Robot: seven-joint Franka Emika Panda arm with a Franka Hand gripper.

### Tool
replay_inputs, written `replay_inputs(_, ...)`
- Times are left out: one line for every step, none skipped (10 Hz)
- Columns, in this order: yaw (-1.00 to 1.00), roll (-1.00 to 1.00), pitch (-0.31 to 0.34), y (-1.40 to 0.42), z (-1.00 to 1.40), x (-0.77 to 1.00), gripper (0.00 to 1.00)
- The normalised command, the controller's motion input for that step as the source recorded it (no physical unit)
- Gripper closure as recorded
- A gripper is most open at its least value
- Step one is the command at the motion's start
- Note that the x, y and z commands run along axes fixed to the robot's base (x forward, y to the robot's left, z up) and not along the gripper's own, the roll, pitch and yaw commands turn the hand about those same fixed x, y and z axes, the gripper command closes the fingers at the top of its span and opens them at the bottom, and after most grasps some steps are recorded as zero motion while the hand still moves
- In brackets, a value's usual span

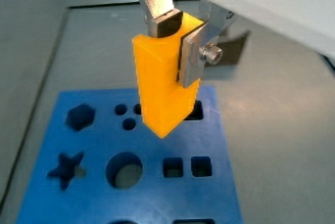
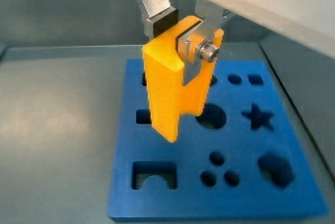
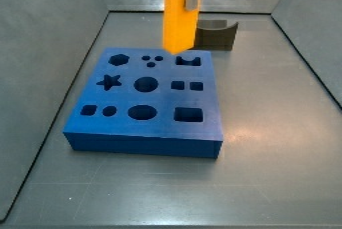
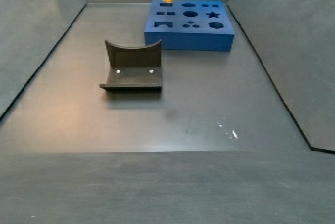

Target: Insert the arch object.

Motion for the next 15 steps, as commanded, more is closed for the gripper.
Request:
replay_inputs(-0.82,0.00,-0.016,0.23,-0.22,0.15,1.00)
replay_inputs(-0.79,-0.01,-0.019,0.25,-0.22,0.15,1.00)
replay_inputs(-0.86,-0.01,-0.020,0.18,-0.21,0.18,1.00)
replay_inputs(-0.94,0.00,-0.003,0.11,-0.24,0.20,1.00)
replay_inputs(-0.94,0.00,-0.003,0.11,-0.24,0.20,1.00)
replay_inputs(-0.95,0.00,-0.006,0.11,-0.23,0.20,1.00)
replay_inputs(-0.97,0.00,-0.027,0.09,-0.17,0.17,1.00)
replay_inputs(-0.99,0.00,-0.016,0.07,-0.17,0.12,1.00)
replay_inputs(-0.98,0.00,-0.029,0.07,-0.14,0.12,1.00)
replay_inputs(-0.47,0.05,0.000,0.11,-0.21,0.14,1.00)
replay_inputs(-0.15,0.07,0.000,0.17,-0.30,0.04,1.00)
replay_inputs(-0.18,0.14,0.000,0.10,-0.21,0.00,1.00)
replay_inputs(-0.03,0.07,0.000,0.07,-0.16,-0.03,1.00)
replay_inputs(-0.14,0.06,0.000,0.00,-0.24,0.00,1.00)
replay_inputs(-0.36,0.03,0.000,0.00,-0.26,0.05,1.00)
